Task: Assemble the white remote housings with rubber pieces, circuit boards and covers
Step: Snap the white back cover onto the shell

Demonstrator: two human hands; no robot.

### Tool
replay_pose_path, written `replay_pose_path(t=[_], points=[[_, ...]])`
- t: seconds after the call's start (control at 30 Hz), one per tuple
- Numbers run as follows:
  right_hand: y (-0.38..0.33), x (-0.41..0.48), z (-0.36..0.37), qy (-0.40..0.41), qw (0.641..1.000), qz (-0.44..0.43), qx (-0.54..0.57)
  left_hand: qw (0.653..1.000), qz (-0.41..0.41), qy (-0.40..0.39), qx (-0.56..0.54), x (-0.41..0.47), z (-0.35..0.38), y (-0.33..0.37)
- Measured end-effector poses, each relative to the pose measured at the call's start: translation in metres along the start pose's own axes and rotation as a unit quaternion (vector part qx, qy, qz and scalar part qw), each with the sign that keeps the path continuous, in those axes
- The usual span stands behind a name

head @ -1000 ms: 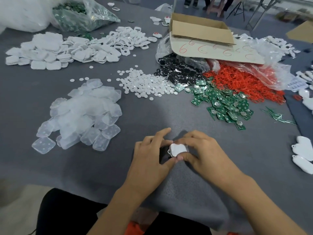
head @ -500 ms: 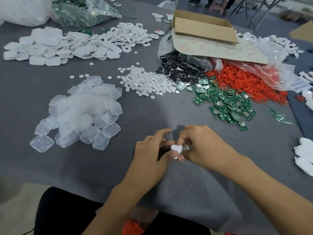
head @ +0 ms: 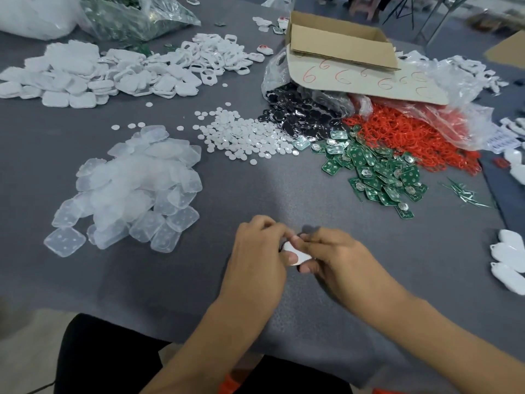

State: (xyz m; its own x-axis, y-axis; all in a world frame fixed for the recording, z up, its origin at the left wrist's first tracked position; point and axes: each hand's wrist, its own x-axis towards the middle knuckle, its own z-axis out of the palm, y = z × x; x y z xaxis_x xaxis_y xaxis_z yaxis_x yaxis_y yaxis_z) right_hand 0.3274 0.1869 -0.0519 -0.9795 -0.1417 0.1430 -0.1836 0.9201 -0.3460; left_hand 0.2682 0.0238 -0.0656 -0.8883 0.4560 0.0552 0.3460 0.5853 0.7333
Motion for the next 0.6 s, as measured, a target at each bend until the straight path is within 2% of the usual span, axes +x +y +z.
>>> replay_pose_path(t=[0.07,0.17,0.3,0.43,0.47,0.53,0.6], points=[[-0.004,-0.012,0.007,0.031,0.998,0.007,-0.046,0.997,0.029,0.026,0.06,-0.009,0.006,0.004],[-0.01,-0.018,0.017,0.047,0.994,0.001,-0.1,0.993,0.052,0.007,0.109,-0.018,0.011,0.007],[-0.013,-0.02,0.02,0.052,0.994,0.032,-0.088,0.986,0.079,-0.031,0.145,-0.012,0.005,0.005],[-0.008,-0.01,0.015,0.092,0.993,0.056,0.037,0.982,0.095,-0.056,0.157,-0.003,0.001,0.009],[-0.007,-0.007,0.014,0.101,0.987,0.085,0.086,0.984,0.091,-0.056,0.145,-0.002,0.001,0.009],[-0.009,-0.006,0.01,0.104,0.95,0.193,0.22,0.991,0.066,-0.063,0.098,0.001,-0.001,0.007],[-0.011,-0.01,0.01,0.121,0.896,0.264,0.335,0.998,0.024,-0.056,-0.013,0.002,-0.004,0.003]])
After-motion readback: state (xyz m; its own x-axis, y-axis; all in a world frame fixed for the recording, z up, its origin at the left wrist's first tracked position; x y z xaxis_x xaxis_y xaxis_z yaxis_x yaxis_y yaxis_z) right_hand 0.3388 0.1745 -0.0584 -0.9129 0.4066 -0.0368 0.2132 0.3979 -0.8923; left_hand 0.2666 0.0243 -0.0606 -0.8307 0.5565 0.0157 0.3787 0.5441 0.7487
